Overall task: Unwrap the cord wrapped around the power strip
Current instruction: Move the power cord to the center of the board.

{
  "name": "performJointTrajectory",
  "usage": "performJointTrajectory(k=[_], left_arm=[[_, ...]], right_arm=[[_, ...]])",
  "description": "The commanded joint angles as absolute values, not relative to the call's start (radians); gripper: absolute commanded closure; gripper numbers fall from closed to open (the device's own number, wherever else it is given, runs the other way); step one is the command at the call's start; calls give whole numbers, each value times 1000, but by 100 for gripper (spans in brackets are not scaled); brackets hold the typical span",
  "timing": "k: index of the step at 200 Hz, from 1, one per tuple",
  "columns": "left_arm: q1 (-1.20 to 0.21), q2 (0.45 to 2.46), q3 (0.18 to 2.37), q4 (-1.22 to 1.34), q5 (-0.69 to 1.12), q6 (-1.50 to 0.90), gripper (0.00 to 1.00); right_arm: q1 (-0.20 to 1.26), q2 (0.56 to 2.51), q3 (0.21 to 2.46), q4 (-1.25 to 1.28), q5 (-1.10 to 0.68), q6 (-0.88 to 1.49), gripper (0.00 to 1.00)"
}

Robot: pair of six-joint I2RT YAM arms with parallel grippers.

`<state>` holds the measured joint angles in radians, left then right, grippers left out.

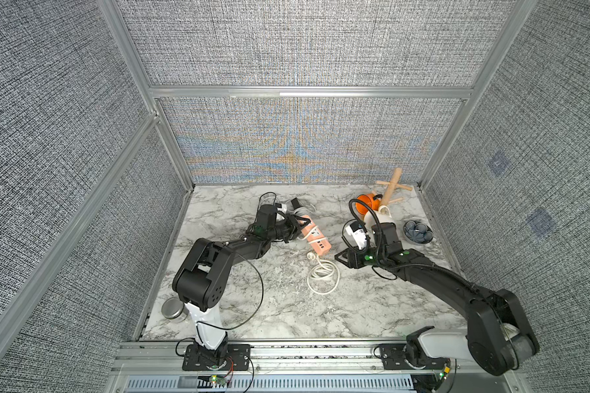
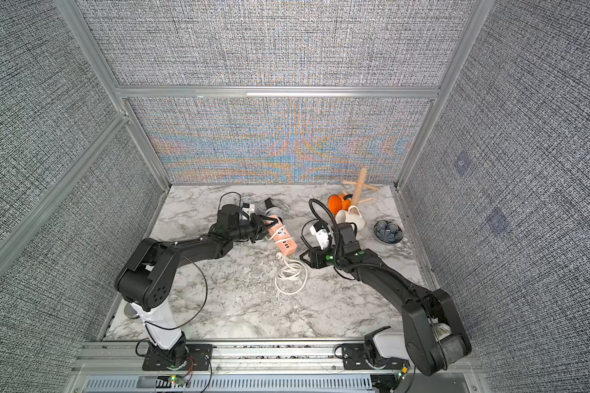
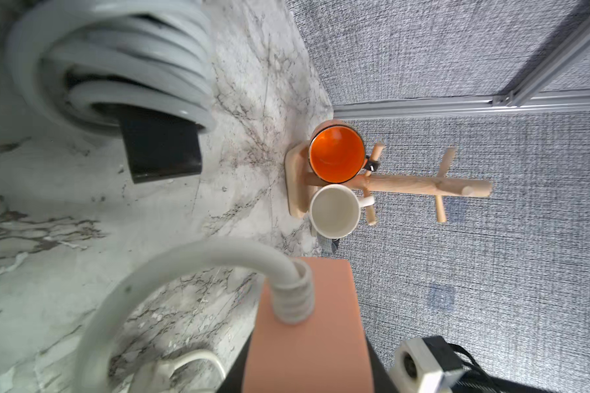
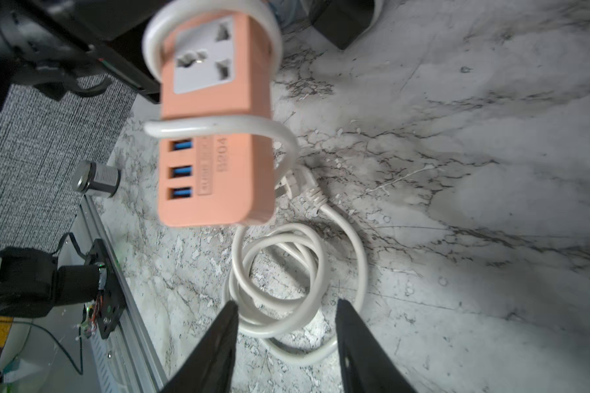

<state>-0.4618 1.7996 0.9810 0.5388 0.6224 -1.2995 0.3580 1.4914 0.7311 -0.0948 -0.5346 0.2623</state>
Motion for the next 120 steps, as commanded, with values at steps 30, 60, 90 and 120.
performJointTrajectory(k=[30,60,90,120], left_arm=[[-452,1650,1029,413,605,-1221,100],[-441,1621,1021,393,600,-1207,100],[-433,1621,1004,420,599,-1225,100],[-413,1609,993,443,605,-1244,100]], right_arm=[[397,1560,721,-20,-330,449,65],[468,1653,738,3,-296,497,61],[517,1734,763,40,-293,546,53],[552,1801,793,17,-252,554,53]])
